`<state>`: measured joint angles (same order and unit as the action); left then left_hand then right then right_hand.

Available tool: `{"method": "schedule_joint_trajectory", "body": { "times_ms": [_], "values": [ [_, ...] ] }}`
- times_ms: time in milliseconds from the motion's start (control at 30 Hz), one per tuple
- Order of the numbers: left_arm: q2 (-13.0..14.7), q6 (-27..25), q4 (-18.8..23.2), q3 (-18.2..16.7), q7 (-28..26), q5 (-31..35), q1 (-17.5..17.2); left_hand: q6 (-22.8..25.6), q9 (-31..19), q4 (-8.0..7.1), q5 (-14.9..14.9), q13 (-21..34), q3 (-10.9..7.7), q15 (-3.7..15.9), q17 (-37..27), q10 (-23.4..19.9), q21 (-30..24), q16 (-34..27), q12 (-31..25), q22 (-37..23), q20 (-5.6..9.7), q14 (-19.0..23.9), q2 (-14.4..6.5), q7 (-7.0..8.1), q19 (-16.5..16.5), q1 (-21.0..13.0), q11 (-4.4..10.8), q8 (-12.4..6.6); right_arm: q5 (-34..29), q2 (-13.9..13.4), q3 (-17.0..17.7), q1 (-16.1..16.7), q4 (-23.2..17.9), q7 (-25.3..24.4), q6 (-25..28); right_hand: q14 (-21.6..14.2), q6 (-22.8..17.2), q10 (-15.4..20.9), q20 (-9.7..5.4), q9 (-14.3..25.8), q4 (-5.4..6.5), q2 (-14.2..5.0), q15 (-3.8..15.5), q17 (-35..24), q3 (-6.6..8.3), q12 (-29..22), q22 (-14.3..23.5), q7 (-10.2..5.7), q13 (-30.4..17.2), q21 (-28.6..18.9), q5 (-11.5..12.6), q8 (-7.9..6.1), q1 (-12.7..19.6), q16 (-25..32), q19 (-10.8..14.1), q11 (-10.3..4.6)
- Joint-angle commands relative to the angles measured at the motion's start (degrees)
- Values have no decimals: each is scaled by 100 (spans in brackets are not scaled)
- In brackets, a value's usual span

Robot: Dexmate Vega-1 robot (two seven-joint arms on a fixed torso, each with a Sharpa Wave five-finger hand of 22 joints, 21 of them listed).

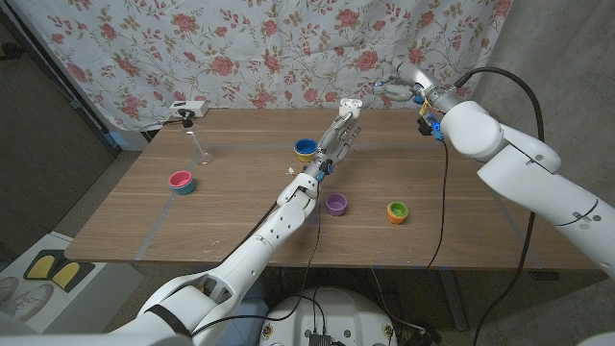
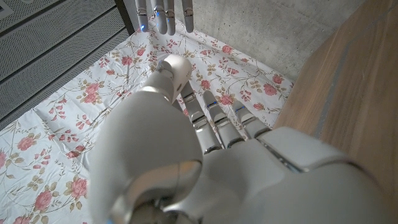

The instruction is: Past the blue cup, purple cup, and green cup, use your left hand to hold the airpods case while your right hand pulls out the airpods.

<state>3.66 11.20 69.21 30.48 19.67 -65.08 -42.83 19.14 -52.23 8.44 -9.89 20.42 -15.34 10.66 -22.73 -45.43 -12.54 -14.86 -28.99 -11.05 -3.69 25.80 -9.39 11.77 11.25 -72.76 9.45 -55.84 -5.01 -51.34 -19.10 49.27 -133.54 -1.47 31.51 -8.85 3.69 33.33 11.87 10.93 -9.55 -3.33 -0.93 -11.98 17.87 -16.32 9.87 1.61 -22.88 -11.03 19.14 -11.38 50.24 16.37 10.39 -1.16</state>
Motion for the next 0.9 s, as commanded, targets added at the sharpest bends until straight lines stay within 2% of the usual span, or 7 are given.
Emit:
{"method": "schedule_joint_trajectory", "body": {
  "times_ms": [33, 200, 267, 467, 667, 800, 900],
  "values": [
    [12, -140, 23, -3, 137, -120, -23, 36, -1, -25, -33, 441, -19, 201, -20, -322, -38, 16, -250, -10, -5, 202, -45, 13, -6, 17, 326, -42, -38, -139, -78, -122, -70, 263, 27, -40, 83, -23, 28, 15, 45, 28, 2, -3, 7, 47, 15, 38, 8, -16, 52, 43, 25, 44, 26, 31],
    [2, -132, 80, -8, 14, -116, -67, 24, 10, -26, -33, 443, -23, 206, -20, -321, -39, 24, -251, -10, 2, 203, -46, 13, -4, 17, 324, -40, -63, -199, -130, -196, -87, 402, 38, -41, 102, -24, 30, 16, 48, 40, -5, 0, -1, 78, 14, 61, 31, -11, 75, 39, 22, 43, 17, -89],
    [-12, -238, 30, -27, 144, -238, -49, 40, 15, -25, -33, 442, -26, 213, -22, -320, -38, 24, -249, -10, 1, 207, -49, 9, -8, 15, 324, -48, -61, -225, -150, -228, -84, 474, 29, 33, 168, -108, 34, 17, 66, 25, 5, -7, -4, 133, 14, 51, 48, -1, 93, 53, 9, 17, -10, -28],
    [35, -203, 140, -7, 83, -172, -85, 89, 39, -27, -29, 443, -15, 219, -36, -330, -41, 19, -253, -10, -7, 220, -38, 6, -6, 24, 325, -73, -127, -227, -233, -295, -103, 556, 71, 58, 219, -80, 29, 18, 84, 18, 3, -12, -18, 170, 14, 48, 81, 12, 130, 44, -16, 11, -61, -22],
    [114, -79, 274, 44, -108, 26, -139, 96, 54, -31, -30, 440, -20, 211, -35, -329, -41, 26, -249, -10, -10, 225, -42, 9, -6, 29, 326, -80, -181, -225, -294, -358, -108, 631, 65, 58, 230, -68, 27, 18, 89, 15, 3, -12, -27, 204, 14, 41, 107, 8, 159, 31, -26, 11, -72, -50],
    [85, -111, 249, 18, 17, -84, -138, 91, 66, -28, -30, 441, -21, 222, -43, -330, -41, 22, -249, -10, -6, 235, -41, 11, -8, 24, 325, -82, -222, -225, -324, -381, -117, 659, 25, 62, 234, -57, 26, 18, 92, 4, 34, -16, -28, 216, 14, 14, 118, 7, 173, 25, -28, 13, -78, -155],
    [90, -126, 269, 18, 16, -102, -146, 90, 72, -27, -29, 442, -21, 220, -44, -332, -41, 25, -251, -10, -8, 237, -40, 12, -10, 25, 325, -83, -261, -233, -363, -418, -119, 705, 24, 46, 237, -38, 26, 18, 81, -10, 31, -17, -18, 222, 14, 38, 119, 7, 190, 19, -7, 20, -85, -160]
  ]
}}
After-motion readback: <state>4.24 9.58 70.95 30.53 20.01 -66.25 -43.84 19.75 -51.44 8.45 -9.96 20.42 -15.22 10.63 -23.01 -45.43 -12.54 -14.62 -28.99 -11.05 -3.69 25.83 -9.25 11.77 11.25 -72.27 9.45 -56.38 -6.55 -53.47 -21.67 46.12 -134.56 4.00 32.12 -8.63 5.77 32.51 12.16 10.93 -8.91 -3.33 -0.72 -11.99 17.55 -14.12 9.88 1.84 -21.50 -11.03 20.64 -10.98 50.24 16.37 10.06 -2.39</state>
